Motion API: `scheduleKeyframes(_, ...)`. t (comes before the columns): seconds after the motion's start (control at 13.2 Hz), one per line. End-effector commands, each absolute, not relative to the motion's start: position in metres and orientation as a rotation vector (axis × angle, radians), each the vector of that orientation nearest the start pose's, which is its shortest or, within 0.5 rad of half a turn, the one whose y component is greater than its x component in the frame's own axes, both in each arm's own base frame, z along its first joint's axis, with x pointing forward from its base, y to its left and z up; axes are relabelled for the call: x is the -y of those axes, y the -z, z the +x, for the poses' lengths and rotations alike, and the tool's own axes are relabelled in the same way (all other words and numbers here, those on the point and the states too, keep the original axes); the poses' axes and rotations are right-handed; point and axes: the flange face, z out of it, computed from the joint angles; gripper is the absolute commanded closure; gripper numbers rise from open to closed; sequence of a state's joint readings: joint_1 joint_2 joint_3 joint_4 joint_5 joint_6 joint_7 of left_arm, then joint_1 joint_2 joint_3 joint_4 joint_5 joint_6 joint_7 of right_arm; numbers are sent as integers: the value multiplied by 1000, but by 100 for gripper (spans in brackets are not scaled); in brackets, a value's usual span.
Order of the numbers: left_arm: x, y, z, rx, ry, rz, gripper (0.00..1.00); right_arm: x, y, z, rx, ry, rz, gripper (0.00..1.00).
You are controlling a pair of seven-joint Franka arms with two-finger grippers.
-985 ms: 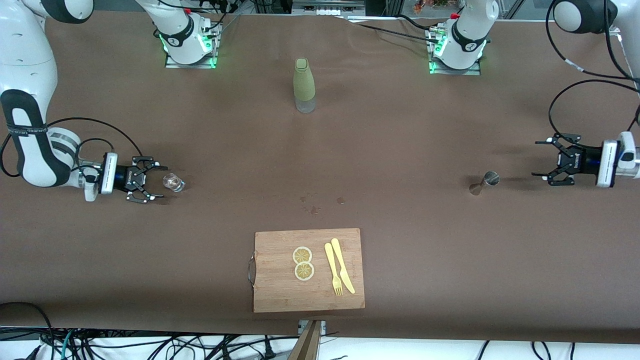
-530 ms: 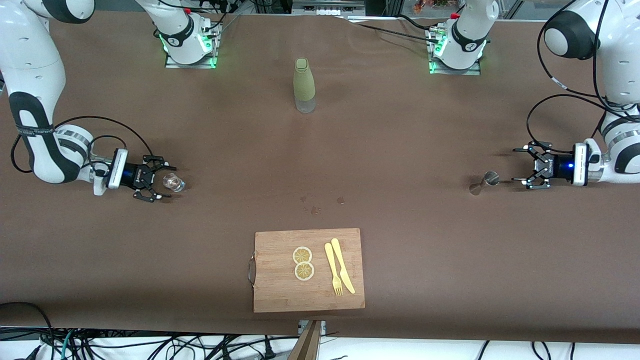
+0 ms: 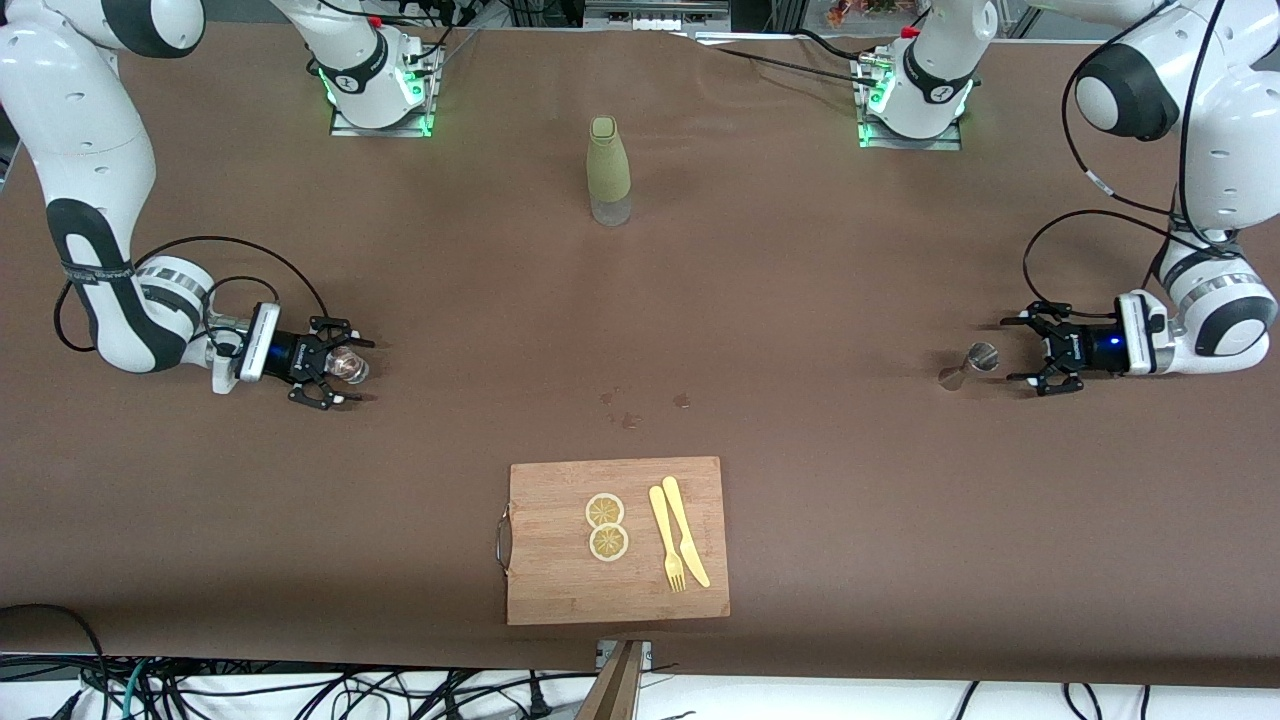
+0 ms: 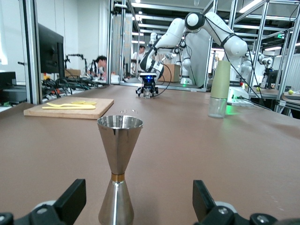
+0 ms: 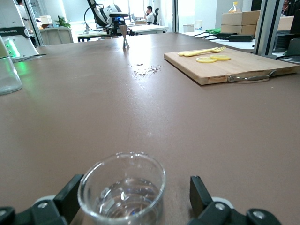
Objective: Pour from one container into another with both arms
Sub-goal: 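Close the right gripper on the glass while the left gripper grasps the jigger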
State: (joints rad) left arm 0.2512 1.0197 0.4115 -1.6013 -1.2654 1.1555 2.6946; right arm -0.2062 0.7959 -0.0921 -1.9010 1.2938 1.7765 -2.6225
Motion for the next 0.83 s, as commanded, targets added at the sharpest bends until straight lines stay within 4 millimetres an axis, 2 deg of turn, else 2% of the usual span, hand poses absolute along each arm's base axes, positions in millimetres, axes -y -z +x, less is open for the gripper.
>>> scheduleKeyframes(0.0, -203, -52, 524, 1262, -1212, 1272, 0, 79, -71, 546, 1337, 1054, -1613, 14)
scheduleKeyframes(0.08, -200, -50, 526, 1263, -1229, 1266, 0, 79, -71, 546, 1337, 1054, -1613, 20)
scheduleKeyframes(0.15, -195, -47, 528, 1266, -1238, 1261, 0, 80, -71, 546, 1334, 1055, -1611, 35)
scheduleKeyframes(0.23, -189, -45, 529, 1260, -1241, 1251, 0, 79, -69, 545, 1332, 1053, -1612, 55)
scheduleKeyframes(0.38, -189, -45, 530, 1263, -1241, 1251, 0, 79, -69, 545, 1329, 1051, -1612, 82)
scheduleKeyframes(0.53, -181, -44, 533, 1265, -1227, 1246, 0, 78, -69, 545, 1315, 1047, -1611, 91)
scheduleKeyframes(0.61, -177, -44, 534, 1262, -1222, 1242, 0, 79, -69, 546, 1315, 1047, -1611, 93)
scheduleKeyframes(0.68, -177, -44, 534, 1261, -1219, 1241, 0, 78, -70, 546, 1314, 1048, -1609, 100)
scheduleKeyframes(0.76, -176, -43, 534, 1262, -1219, 1242, 0, 77, -70, 546, 1312, 1048, -1606, 100)
